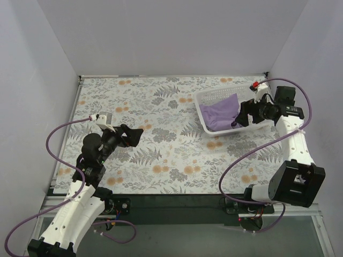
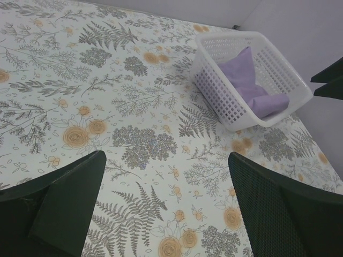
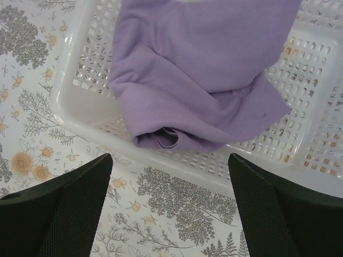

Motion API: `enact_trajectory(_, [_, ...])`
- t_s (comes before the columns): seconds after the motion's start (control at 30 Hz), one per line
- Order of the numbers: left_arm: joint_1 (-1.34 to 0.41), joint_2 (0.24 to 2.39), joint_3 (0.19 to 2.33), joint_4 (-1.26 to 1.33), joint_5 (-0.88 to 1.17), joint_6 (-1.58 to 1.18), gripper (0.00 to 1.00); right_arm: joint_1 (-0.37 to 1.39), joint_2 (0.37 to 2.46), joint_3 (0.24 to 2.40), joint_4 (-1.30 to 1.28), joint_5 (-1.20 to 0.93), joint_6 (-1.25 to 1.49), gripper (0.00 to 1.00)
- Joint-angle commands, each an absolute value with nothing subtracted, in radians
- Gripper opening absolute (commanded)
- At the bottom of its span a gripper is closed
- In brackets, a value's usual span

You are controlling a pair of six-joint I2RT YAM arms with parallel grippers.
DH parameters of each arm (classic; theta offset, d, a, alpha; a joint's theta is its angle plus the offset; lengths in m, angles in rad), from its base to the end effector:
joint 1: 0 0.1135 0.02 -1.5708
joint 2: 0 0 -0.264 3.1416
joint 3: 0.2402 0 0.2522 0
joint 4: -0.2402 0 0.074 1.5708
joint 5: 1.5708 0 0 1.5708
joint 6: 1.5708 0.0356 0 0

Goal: Fold and stack the t-shirts

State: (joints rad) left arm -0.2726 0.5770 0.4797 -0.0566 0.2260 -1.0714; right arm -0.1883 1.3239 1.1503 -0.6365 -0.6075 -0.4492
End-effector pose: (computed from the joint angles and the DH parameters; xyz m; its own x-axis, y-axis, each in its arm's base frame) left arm 0.1479 -0.0496 0.2768 -0.4883 -0.7518 -0.4431 0.0982 0.4572 -0.8839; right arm 0.2772 -0.0321 0.3115 -0.5398 -0.2601 -0.8006 -0.5188 0.8518 0.0731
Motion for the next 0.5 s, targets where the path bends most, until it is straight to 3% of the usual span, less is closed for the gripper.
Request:
enact_trajectory(0.0, [-0.278, 0.565, 0.495, -0.032, 0.242, -1.066, 0.98, -0.176, 1.356, 1.218, -0.63, -0.542, -0.393, 0.95])
enact_trajectory(0.47, [-0.276, 0.563, 0.491, -0.021, 0.261, -1.072, 0.98, -0.059, 1.578, 1.256, -0.586, -0.476, -0.345, 0.77])
